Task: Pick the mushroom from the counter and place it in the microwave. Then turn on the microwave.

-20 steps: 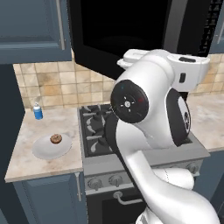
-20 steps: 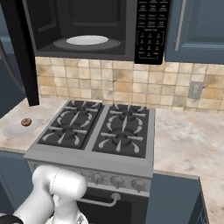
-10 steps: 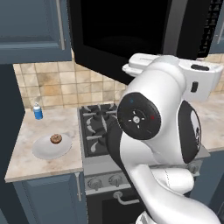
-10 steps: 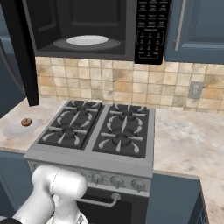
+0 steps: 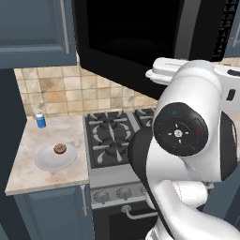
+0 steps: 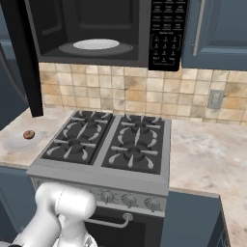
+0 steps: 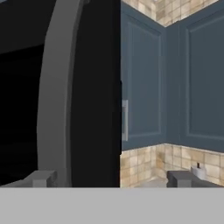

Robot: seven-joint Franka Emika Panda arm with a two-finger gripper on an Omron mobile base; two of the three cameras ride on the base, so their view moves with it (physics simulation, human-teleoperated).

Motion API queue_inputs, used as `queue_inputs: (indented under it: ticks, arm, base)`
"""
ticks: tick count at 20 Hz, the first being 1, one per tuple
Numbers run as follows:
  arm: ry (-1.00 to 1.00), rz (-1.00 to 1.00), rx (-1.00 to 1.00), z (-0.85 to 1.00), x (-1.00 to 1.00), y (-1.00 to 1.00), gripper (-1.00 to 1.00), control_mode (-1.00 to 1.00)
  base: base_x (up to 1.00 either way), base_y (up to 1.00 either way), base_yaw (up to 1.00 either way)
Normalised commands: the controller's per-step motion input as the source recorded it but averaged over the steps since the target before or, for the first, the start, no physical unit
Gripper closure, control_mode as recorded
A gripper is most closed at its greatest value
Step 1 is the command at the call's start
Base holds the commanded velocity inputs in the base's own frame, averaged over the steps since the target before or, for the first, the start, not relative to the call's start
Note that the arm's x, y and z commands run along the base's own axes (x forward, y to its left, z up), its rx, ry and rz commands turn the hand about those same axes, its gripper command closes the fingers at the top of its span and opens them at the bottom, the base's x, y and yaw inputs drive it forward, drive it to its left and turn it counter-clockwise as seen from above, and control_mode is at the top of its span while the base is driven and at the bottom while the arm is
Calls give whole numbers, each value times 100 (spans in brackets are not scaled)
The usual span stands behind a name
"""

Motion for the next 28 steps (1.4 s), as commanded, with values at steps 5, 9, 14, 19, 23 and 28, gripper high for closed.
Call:
queue_inputs:
  ticks: [5,9,14,19,23,28]
  arm:
    - [-1,8,-1,-1,-17,-17,-100,-100]
    - [0,8,0,-3,-21,-14,-100,-100]
    - [0,8,0,-1,-18,-15,-100,-100]
    - [0,11,0,-1,-15,-20,-100,-100]
    - [0,17,0,-3,-7,-22,-100,-100]
    - [0,20,0,-1,-7,-24,-100,-100]
  base:
    - [0,0,0]
    - [0,0,0]
    - [0,0,0]
    - [0,0,0]
    - [0,0,0]
    - [0,0,0]
